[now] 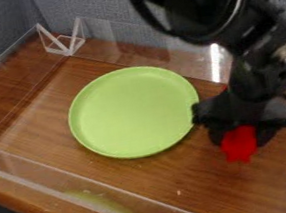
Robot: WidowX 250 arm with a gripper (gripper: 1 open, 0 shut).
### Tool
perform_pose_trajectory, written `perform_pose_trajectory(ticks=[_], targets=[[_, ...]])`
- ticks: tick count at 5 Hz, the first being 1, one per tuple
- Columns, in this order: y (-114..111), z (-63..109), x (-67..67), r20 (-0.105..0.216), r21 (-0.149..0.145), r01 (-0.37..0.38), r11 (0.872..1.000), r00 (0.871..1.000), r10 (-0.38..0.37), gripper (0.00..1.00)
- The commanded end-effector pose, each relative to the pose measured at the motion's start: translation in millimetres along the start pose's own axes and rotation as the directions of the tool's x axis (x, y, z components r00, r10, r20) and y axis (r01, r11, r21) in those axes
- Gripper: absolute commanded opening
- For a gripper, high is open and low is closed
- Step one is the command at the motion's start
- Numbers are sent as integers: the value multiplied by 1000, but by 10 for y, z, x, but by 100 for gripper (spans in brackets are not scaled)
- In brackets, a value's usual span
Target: Put the carrot on the left side
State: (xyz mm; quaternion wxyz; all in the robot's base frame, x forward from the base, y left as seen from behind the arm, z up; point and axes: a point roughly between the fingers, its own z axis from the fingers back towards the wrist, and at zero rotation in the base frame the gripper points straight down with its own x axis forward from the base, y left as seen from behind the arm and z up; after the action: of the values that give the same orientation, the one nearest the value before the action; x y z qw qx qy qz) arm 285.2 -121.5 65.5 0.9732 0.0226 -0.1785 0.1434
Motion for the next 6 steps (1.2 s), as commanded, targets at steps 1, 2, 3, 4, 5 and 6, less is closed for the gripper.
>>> perform_pose_trajectory(ticks=[1,2,3,4,5,6], targets=[[-128,427,295,59,-67,-33,997,998,37,0],[-96,759,473,83,-89,-63,994,994,71,0],[54,1058,666,106,-127,-127,984,984,140,0],[239,1083,654,110,-164,-119,979,984,138,0],[354,1045,587,100,-172,-94,981,989,113,0],[553,1066,569,97,-176,-76,981,991,95,0]])
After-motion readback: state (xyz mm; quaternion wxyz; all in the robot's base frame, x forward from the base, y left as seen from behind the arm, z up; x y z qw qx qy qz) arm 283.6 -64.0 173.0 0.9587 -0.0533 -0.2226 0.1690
